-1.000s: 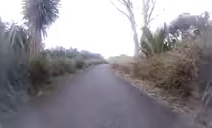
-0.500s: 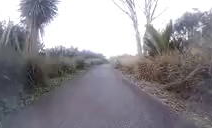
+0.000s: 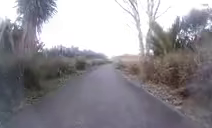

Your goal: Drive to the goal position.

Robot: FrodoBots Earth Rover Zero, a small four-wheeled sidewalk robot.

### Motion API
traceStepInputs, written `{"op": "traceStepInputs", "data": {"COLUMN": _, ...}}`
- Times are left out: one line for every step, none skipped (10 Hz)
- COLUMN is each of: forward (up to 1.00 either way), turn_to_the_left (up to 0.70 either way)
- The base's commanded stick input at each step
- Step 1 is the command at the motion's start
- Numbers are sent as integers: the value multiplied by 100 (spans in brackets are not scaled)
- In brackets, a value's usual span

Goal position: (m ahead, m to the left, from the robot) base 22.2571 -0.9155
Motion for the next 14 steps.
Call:
{"op": "traceStepInputs", "data": {"forward": 70, "turn_to_the_left": 0}}
{"op": "traceStepInputs", "data": {"forward": 70, "turn_to_the_left": 0}}
{"op": "traceStepInputs", "data": {"forward": 70, "turn_to_the_left": -9}}
{"op": "traceStepInputs", "data": {"forward": 70, "turn_to_the_left": -21}}
{"op": "traceStepInputs", "data": {"forward": 70, "turn_to_the_left": -33}}
{"op": "traceStepInputs", "data": {"forward": 70, "turn_to_the_left": -35}}
{"op": "traceStepInputs", "data": {"forward": 70, "turn_to_the_left": -35}}
{"op": "traceStepInputs", "data": {"forward": 70, "turn_to_the_left": -35}}
{"op": "traceStepInputs", "data": {"forward": 70, "turn_to_the_left": -35}}
{"op": "traceStepInputs", "data": {"forward": 70, "turn_to_the_left": -35}}
{"op": "traceStepInputs", "data": {"forward": 70, "turn_to_the_left": 0}}
{"op": "traceStepInputs", "data": {"forward": 70, "turn_to_the_left": 0}}
{"op": "traceStepInputs", "data": {"forward": 70, "turn_to_the_left": 0}}
{"op": "traceStepInputs", "data": {"forward": 70, "turn_to_the_left": 0}}
